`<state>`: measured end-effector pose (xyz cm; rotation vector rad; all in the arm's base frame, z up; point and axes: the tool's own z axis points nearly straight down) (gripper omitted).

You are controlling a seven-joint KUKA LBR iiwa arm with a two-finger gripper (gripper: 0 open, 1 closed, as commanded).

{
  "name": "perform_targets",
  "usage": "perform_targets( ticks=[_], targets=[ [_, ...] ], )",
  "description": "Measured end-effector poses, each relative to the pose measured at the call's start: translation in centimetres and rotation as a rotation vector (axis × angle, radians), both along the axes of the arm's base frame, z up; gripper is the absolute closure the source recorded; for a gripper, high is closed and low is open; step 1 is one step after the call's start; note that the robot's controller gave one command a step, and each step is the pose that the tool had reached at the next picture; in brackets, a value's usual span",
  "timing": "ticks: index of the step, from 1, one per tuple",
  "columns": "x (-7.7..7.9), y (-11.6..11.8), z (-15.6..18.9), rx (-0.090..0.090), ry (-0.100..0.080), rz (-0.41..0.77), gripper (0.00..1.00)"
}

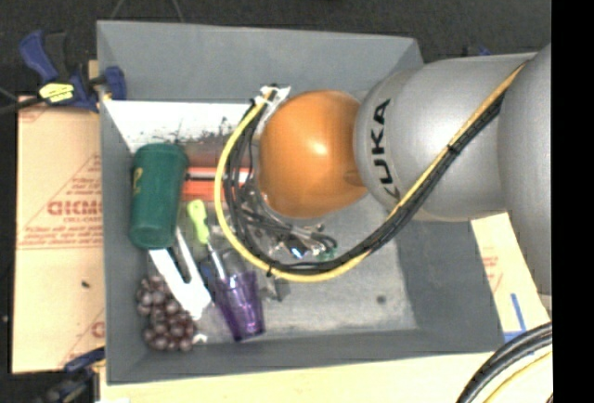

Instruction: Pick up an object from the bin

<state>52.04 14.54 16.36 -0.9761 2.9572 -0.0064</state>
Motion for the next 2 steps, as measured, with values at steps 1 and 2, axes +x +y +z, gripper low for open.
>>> perform_targets(
  ticks=[1, 2],
  targets=[
    [6.0, 0.9, 3.5, 0.009, 0.000, -0.326, 0.00],
    [5.0, -4.2, 2.0, -0.002, 0.008, 0.051, 0.00]
  ],
)
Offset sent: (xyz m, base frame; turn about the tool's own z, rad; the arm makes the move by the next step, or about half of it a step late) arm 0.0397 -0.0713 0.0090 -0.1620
